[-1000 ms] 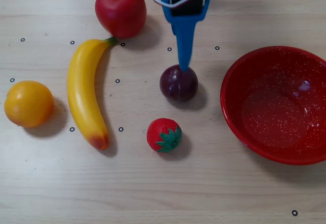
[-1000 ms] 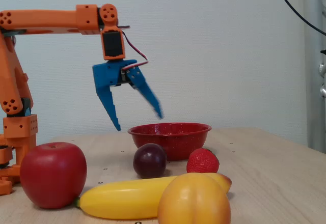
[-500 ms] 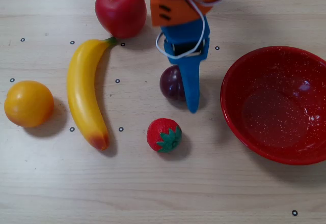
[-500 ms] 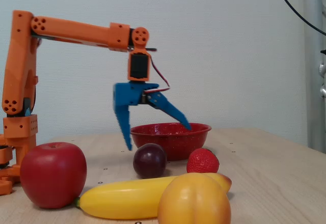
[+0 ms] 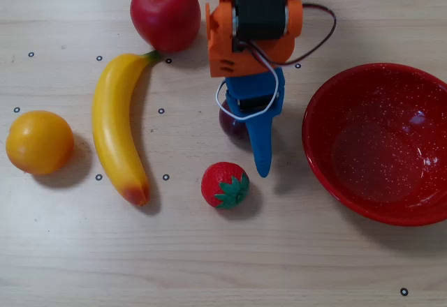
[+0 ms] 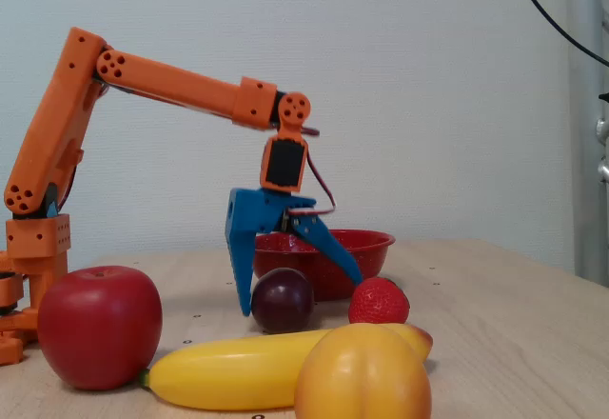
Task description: Put plum in the red bowl.
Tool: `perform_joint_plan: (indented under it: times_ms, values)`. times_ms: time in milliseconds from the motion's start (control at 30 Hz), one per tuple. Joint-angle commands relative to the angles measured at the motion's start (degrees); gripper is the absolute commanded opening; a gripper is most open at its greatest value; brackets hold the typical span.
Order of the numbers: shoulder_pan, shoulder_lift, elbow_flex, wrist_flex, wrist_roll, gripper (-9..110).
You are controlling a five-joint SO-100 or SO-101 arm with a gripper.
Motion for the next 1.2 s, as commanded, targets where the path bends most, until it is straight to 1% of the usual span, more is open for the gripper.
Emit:
perform_joint_plan:
  times_ms: [0,767,1167]
  values:
    - [-1.93,2.55,-6.42,-0.97,1.67,57]
    - [-3.87,-1.32,-5.27,-2.90,6.06,57]
    - [-2.02,-0.53,-6.24,0.18,7.47,57]
